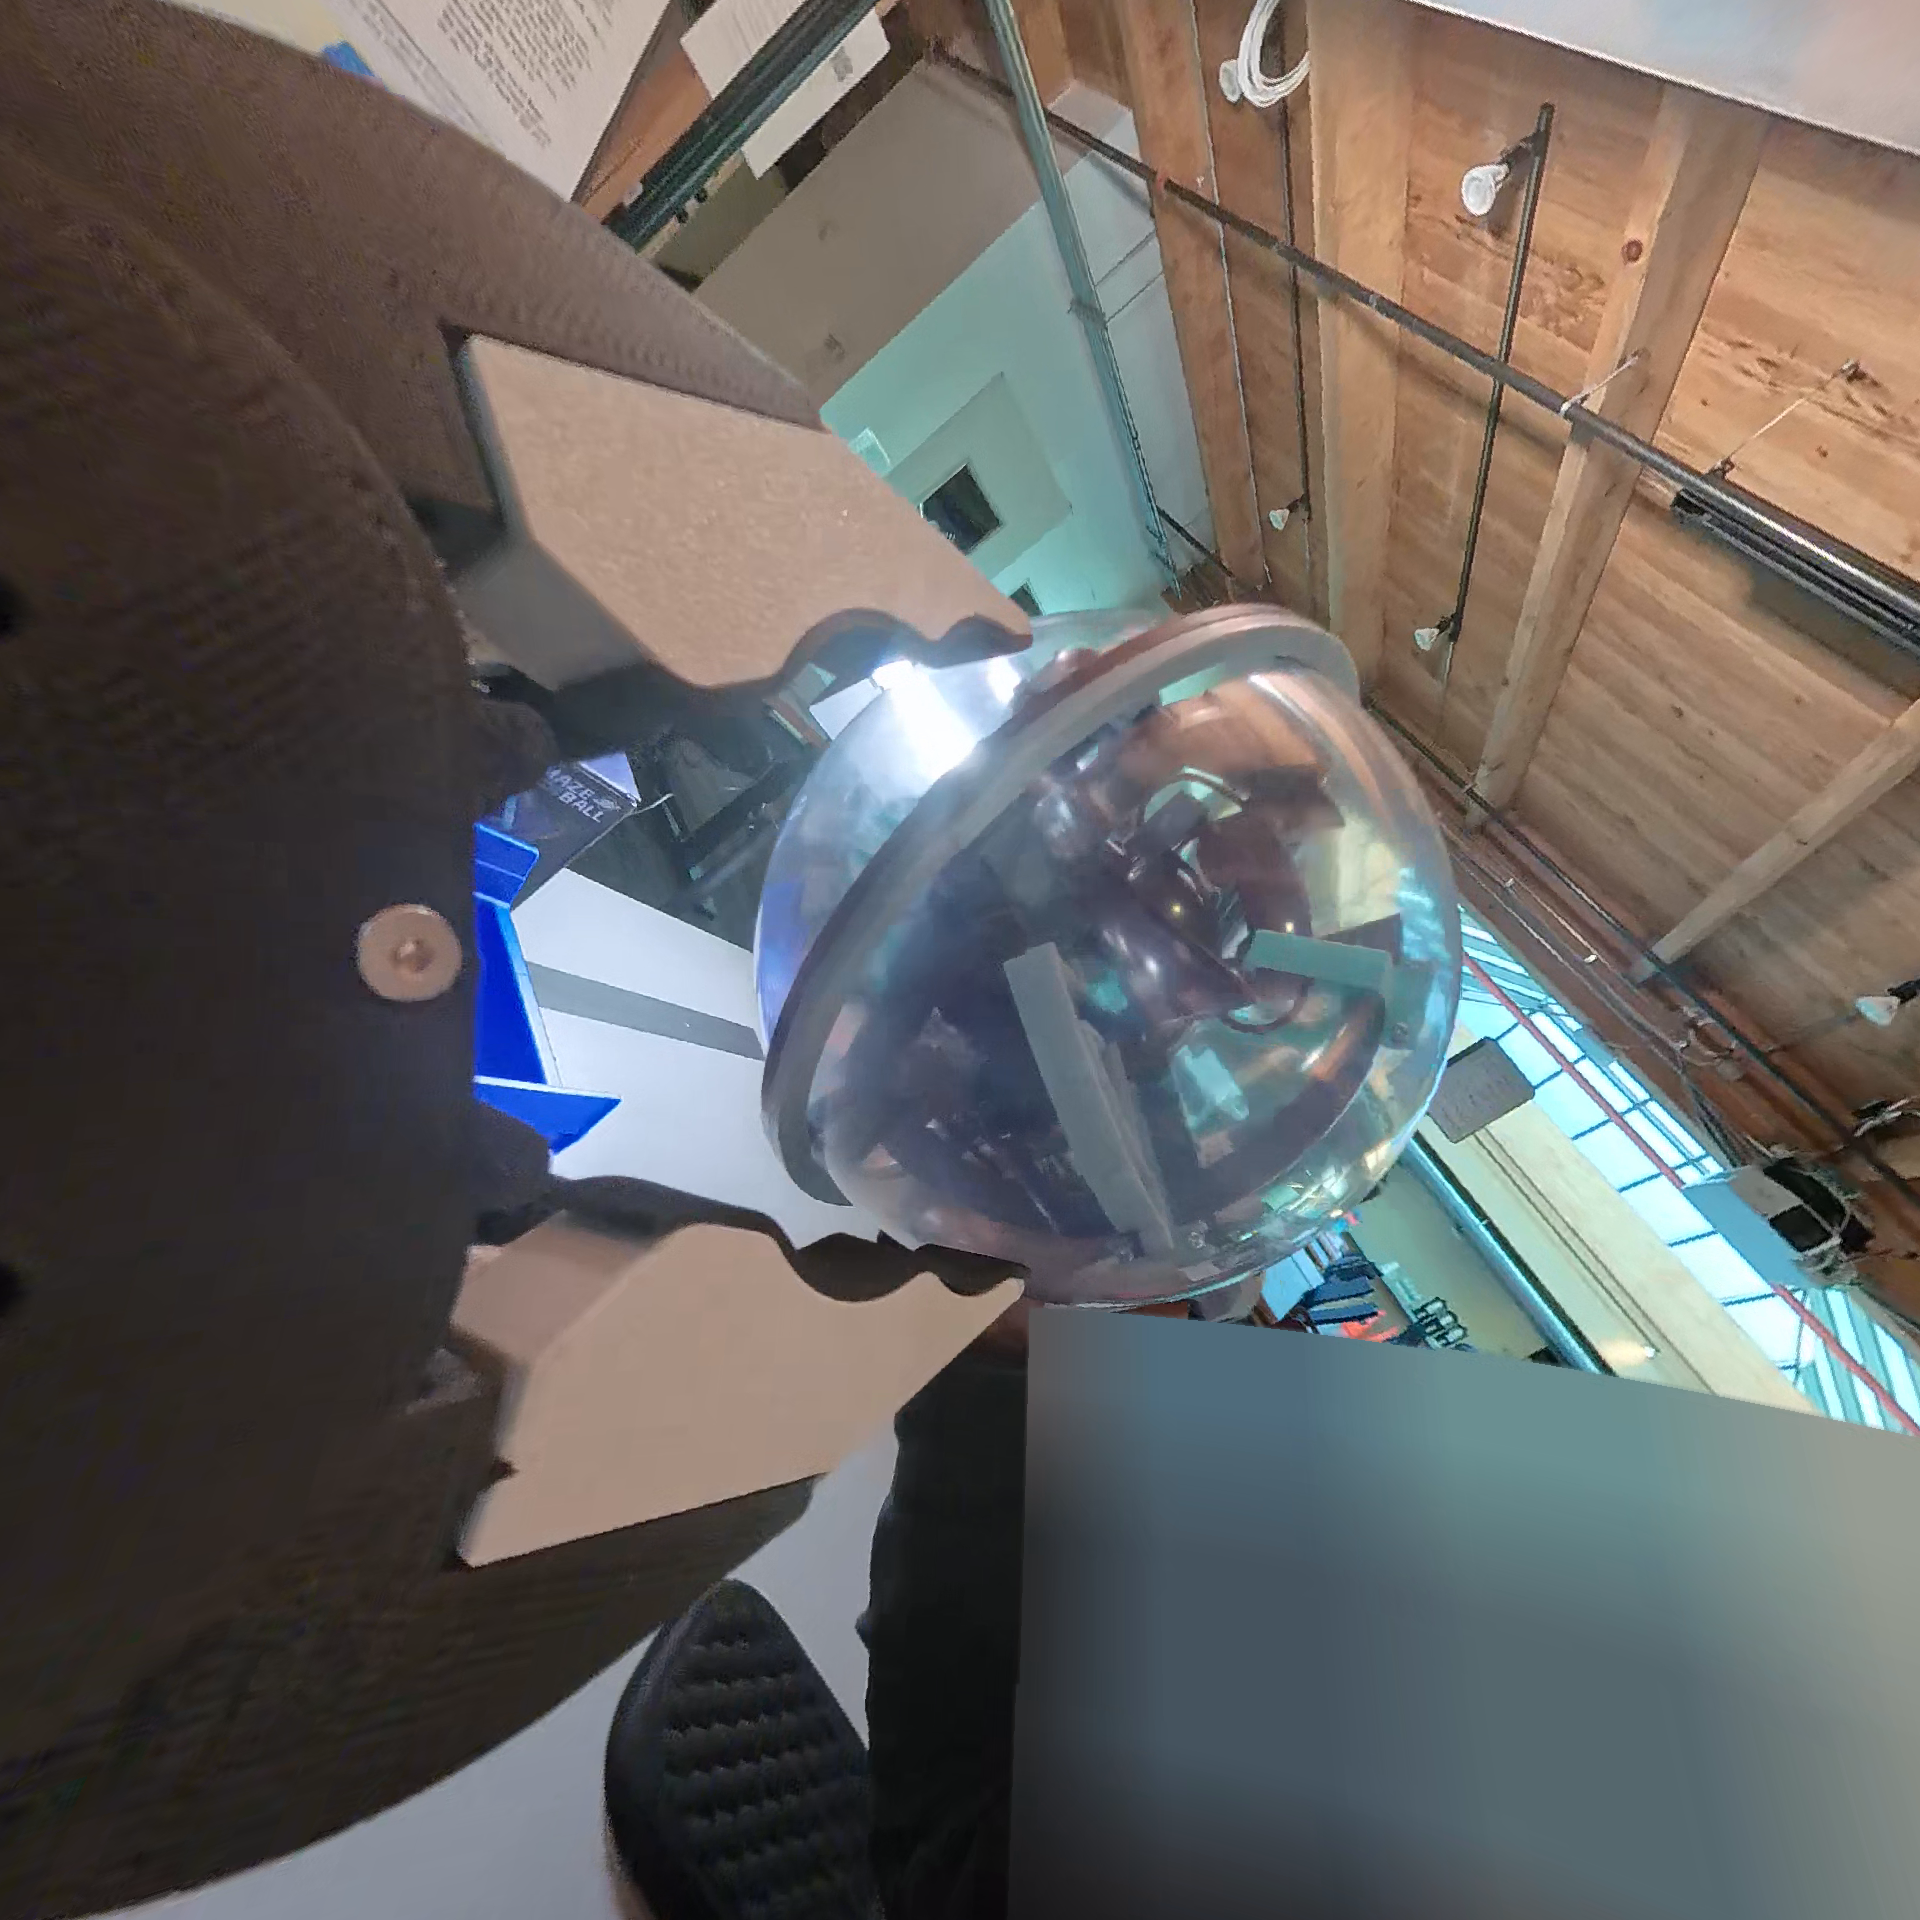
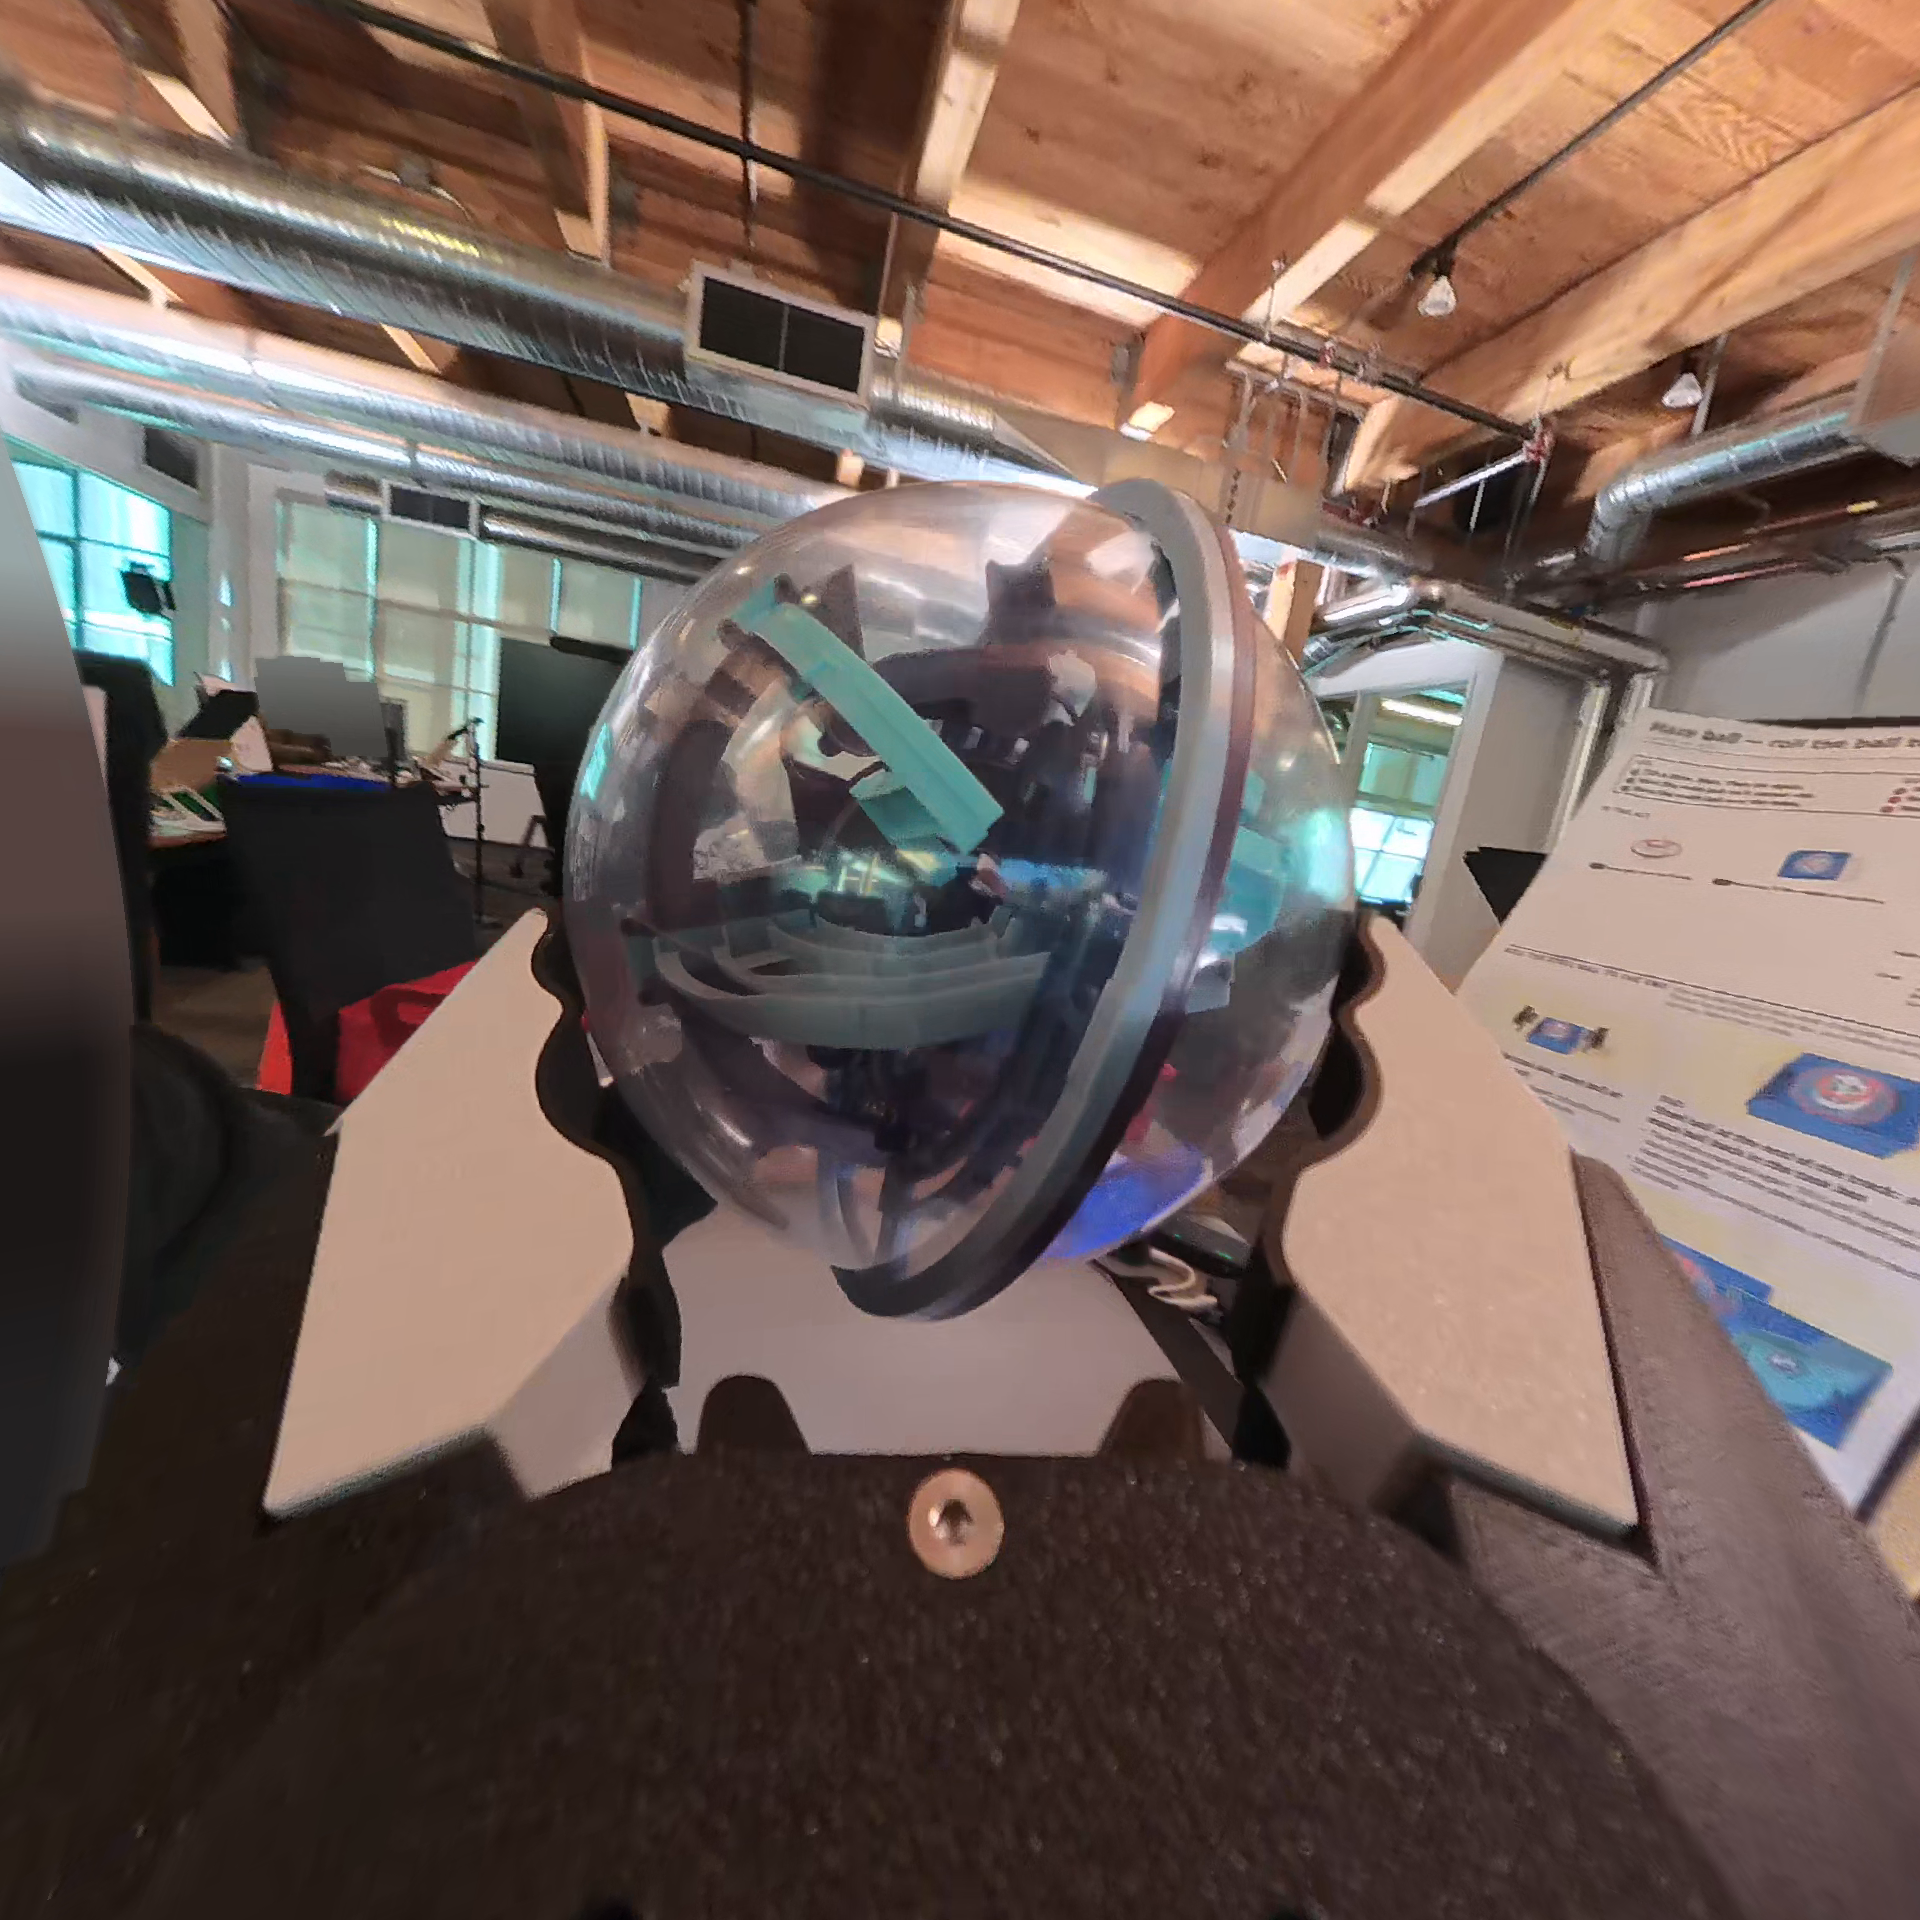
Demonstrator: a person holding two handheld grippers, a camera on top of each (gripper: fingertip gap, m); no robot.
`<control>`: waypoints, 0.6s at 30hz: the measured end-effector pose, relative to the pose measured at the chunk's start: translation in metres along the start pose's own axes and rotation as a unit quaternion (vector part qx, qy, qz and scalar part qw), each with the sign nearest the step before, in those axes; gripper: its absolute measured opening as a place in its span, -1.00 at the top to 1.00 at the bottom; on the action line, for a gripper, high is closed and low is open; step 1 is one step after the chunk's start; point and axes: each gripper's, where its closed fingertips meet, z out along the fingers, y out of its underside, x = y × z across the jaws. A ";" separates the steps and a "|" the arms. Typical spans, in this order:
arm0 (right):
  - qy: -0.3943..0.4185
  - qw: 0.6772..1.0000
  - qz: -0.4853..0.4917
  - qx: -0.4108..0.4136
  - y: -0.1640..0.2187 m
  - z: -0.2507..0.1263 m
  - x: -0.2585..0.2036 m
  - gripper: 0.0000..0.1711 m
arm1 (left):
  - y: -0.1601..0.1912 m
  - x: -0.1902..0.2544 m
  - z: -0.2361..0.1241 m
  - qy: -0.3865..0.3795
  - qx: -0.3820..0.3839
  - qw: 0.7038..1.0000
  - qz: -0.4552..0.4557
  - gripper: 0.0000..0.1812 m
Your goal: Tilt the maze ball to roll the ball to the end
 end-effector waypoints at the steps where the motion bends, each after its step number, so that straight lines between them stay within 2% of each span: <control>1: -0.007 1.000 0.003 0.007 0.001 -0.002 -0.001 -0.63 | -0.002 0.002 0.001 0.002 -0.001 1.000 0.007 -0.23; 12: -0.045 0.997 0.037 0.054 0.005 -0.013 -0.007 -0.64 | -0.015 0.014 0.006 0.018 0.004 0.999 0.038 -0.21; 18: -0.010 0.998 0.042 0.040 0.008 -0.009 0.000 -0.63 | -0.001 0.005 0.002 0.015 0.000 1.000 -0.002 -0.21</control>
